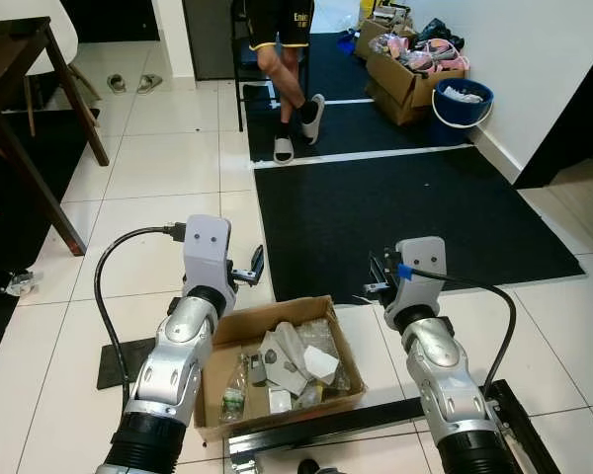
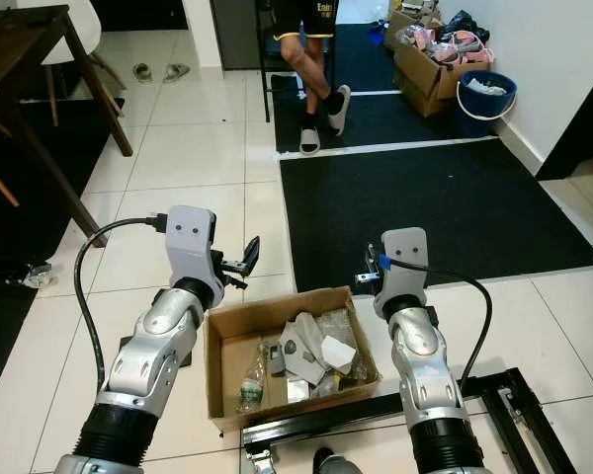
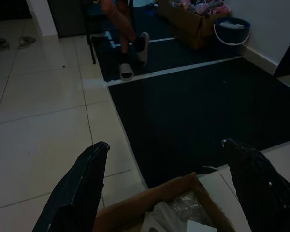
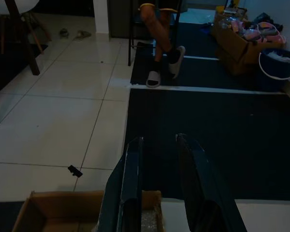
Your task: Picking trash to rubbish bin
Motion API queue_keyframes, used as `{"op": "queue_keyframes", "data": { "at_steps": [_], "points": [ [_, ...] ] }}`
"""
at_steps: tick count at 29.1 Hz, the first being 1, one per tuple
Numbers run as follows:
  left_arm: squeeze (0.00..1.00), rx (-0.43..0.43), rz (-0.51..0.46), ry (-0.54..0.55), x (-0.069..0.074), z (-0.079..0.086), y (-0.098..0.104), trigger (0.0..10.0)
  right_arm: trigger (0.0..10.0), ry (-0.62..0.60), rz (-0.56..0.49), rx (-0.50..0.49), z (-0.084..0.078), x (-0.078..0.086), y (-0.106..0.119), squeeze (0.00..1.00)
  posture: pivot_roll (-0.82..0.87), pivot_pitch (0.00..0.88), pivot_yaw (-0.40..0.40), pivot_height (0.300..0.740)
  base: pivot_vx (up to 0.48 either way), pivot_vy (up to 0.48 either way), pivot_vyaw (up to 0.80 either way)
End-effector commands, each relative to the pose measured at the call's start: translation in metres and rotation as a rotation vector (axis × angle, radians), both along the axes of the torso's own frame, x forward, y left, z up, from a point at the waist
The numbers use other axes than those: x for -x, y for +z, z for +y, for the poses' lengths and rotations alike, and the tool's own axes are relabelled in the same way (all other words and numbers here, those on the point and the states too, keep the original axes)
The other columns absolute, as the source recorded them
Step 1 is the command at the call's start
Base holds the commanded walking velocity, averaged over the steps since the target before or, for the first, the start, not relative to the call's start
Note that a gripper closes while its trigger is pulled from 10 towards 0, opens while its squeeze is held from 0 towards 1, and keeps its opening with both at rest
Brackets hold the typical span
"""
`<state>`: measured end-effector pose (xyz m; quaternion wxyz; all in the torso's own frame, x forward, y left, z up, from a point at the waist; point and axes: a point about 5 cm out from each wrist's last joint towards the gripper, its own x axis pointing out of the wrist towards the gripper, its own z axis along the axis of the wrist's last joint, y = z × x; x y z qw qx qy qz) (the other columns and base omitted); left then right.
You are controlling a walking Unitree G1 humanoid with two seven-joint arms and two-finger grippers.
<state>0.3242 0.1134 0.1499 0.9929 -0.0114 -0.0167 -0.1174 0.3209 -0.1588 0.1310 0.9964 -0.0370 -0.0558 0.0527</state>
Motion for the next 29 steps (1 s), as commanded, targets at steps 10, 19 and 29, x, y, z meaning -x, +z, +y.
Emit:
{"op": "queue_keyframes", "data": {
  "at_steps": [10, 19, 29],
  "points": [
    [0.0, -0.012, -0.004, 0.007, 0.0011, 0.0022, -0.0005, 10.0, 10.0, 0.017, 0.02, 0.035, 0.0036, 0.002, -0.0025, 0.0, -0.03, 0.137, 0.02, 0.74, 0.0, 0.0, 0.0],
    [0.0, -0.011, -0.002, 0.009, 0.0015, 0.0017, -0.0005, 10.0, 10.0, 0.028, 0.024, 0.079, 0.0069, 0.0013, -0.0026, 0.0, -0.03, 0.14, 0.017, 0.74, 0.0, 0.0, 0.44],
    [0.0, -0.013, -0.006, 0.013, 0.0011, 0.0022, 0.0003, 10.0, 10.0, 0.028, 0.029, 0.087, 0.0076, 0.0015, -0.0027, 0.0, -0.03, 0.145, 0.017, 0.74, 0.0, 0.0, 0.8]
  ]
}}
